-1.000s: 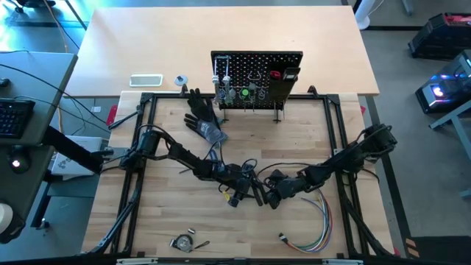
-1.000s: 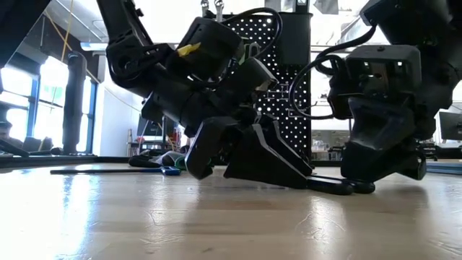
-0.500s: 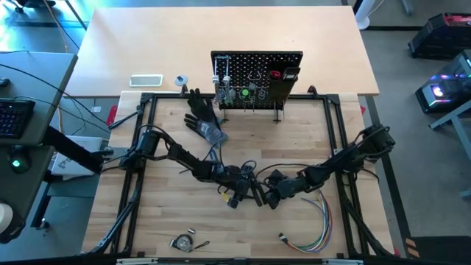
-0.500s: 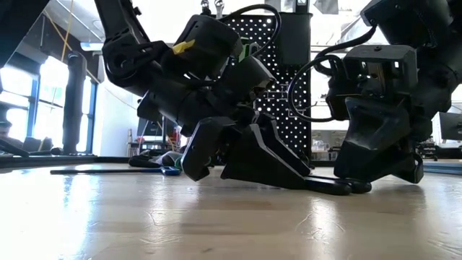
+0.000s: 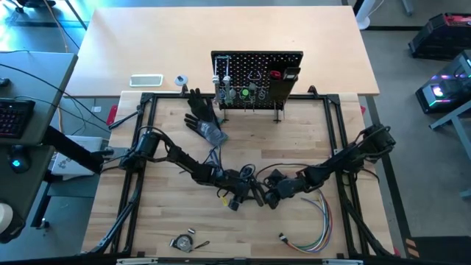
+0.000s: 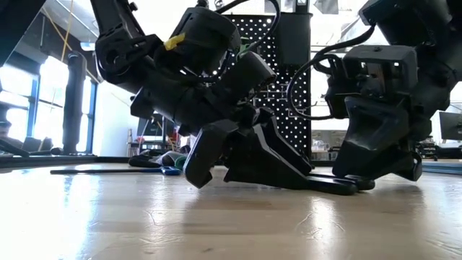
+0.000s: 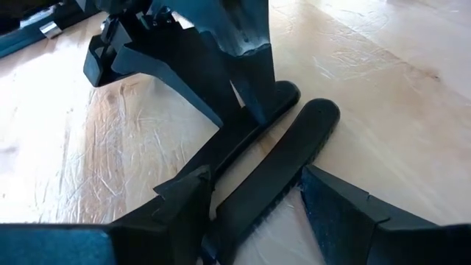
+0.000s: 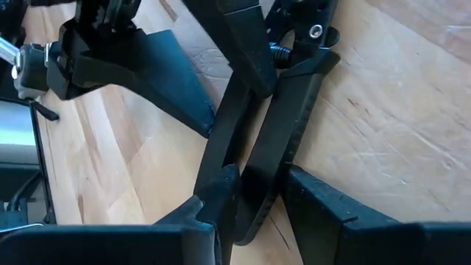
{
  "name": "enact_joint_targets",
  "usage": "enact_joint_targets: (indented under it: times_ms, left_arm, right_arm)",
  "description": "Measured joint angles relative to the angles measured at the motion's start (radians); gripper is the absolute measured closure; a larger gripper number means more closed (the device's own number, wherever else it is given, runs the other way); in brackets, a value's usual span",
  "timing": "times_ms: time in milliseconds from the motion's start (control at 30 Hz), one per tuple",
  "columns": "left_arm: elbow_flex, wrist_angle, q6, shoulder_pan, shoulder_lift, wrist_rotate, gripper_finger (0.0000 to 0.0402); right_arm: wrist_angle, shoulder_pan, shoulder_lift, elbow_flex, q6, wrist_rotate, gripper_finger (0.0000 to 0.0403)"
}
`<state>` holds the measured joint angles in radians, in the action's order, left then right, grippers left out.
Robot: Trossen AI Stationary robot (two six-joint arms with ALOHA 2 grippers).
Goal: Hang tools onto peg board
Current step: Hang the black pliers on the pegboard
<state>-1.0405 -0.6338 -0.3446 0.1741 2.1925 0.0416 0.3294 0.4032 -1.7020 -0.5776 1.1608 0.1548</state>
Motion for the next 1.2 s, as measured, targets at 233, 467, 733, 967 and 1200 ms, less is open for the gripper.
enact_joint_targets:
  times_ms: [233,467,733,967,1200]
  left_arm:
    - [0.000,-0.012,-0.024,0.000,0.001,0.012,0.0199]
    - [0.000,-0.032,-0.031,0.001,0.002,0.024,0.0199]
    - [0.000,-0.040,-0.031,0.002,0.003,0.037,0.0199]
    - [0.000,-0.045,-0.028,0.012,0.003,0.055,0.0199]
    - [-0.003,-0.084,-0.063,0.046,0.003,0.144,0.0200]
  right_arm:
    - [0.071,-0.016,-0.032,0.008,-0.043,-0.032,0.0295]
    - [0.057,-0.017,-0.032,0.003,-0.072,-0.032,0.0295]
    - [0.081,-0.018,-0.033,0.006,-0.092,-0.023,0.0295]
    - [0.088,-0.018,-0.033,0.007,-0.088,-0.020,0.0295]
    - [0.142,-0.023,-0.033,0.006,-0.115,-0.071,0.0294]
